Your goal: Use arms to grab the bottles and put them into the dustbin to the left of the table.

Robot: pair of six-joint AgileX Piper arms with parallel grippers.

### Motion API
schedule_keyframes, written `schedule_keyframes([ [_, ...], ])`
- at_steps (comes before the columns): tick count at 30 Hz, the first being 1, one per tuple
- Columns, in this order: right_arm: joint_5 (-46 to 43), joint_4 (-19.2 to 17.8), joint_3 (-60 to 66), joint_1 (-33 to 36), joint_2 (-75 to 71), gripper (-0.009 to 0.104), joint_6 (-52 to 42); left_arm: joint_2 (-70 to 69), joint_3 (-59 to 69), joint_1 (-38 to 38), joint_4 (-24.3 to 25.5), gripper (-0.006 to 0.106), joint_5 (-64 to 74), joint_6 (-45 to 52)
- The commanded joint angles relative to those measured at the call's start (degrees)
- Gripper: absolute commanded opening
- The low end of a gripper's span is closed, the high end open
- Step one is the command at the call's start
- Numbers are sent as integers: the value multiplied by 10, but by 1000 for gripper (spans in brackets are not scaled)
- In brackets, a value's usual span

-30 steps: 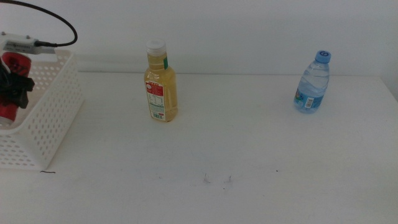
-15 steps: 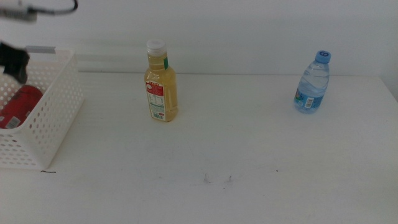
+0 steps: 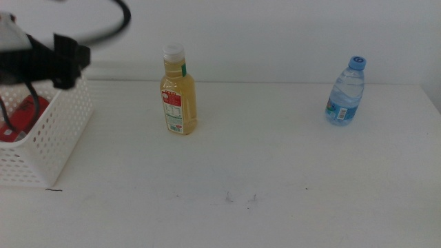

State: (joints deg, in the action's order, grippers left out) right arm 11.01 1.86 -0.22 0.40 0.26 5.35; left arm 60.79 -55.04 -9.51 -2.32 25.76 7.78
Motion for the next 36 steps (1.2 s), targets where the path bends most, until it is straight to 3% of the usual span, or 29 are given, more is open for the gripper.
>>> schedule_keyframes([
  [1,-3,-2,2,-4,-3,93,-2,-36,73,-23,-22,94,-121,-7],
  [9,-3,-2,2,-4,-3,93,-2,-54,353,-93,-26,94,-524,-13],
  [13,-3,-2,2,-4,-3,93,-2,37,456,-108,-18,94,-776,-86],
  [15,-3,-2,2,-4,-3,93,-2,103,462,-108,-1,94,-830,-110],
  [22,-3,-2,2,-4,-3,93,-2,309,407,-108,45,94,-957,-131],
  [36,-3,-2,2,-4,-3,93,-2,494,209,-58,147,94,-912,-182],
])
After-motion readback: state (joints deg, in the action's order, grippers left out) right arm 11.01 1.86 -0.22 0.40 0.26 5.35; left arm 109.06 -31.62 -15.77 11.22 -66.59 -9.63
